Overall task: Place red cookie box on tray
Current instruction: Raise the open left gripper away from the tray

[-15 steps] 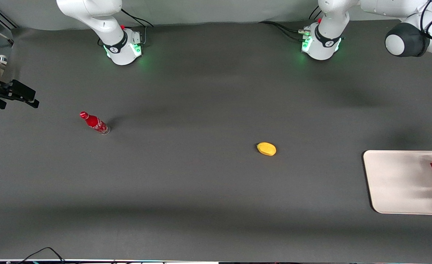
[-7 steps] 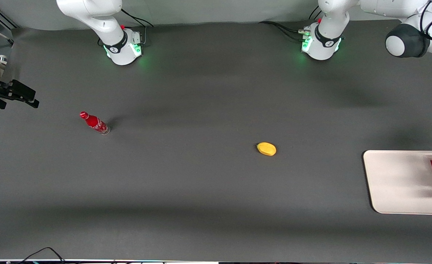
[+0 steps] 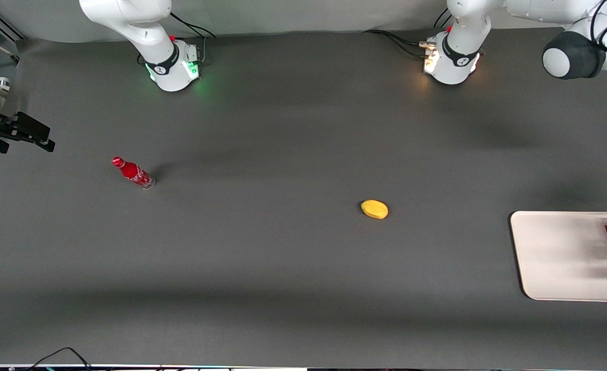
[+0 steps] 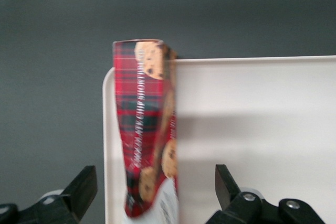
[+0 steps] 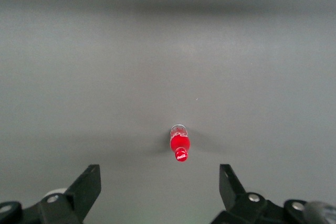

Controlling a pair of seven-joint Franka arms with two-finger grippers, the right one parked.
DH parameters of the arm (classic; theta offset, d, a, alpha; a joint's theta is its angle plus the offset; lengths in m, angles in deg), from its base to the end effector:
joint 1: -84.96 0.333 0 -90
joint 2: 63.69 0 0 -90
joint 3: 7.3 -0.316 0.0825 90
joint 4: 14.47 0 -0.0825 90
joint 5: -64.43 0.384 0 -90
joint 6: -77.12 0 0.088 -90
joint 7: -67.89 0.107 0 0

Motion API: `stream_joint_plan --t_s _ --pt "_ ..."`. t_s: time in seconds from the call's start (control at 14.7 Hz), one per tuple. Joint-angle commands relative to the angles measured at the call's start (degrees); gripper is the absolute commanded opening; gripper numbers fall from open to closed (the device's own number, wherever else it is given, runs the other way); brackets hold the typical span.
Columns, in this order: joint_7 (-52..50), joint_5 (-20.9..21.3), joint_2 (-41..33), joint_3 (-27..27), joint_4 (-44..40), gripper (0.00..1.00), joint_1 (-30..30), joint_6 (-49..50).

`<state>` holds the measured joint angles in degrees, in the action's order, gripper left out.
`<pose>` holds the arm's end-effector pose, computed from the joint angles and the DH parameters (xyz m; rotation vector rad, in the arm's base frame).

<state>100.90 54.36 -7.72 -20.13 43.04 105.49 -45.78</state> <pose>0.7053 0.3740 0.2825 -3.0165 0.0382 -0.2158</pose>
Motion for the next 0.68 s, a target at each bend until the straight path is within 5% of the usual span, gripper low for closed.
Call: stream_joint_plan --t_s 0.0,0.41,0.61 --pt "-7.7 0.0 -9.8 0.3 2.4 1.0 -2.5 14.8" --pt "-17.3 3.1 -32.2 2.8 22.2 1.0 -12.4 23.3" --pt "-24.4 9.1 -41.8 10.6 30.2 1.0 -13.1 23.8"
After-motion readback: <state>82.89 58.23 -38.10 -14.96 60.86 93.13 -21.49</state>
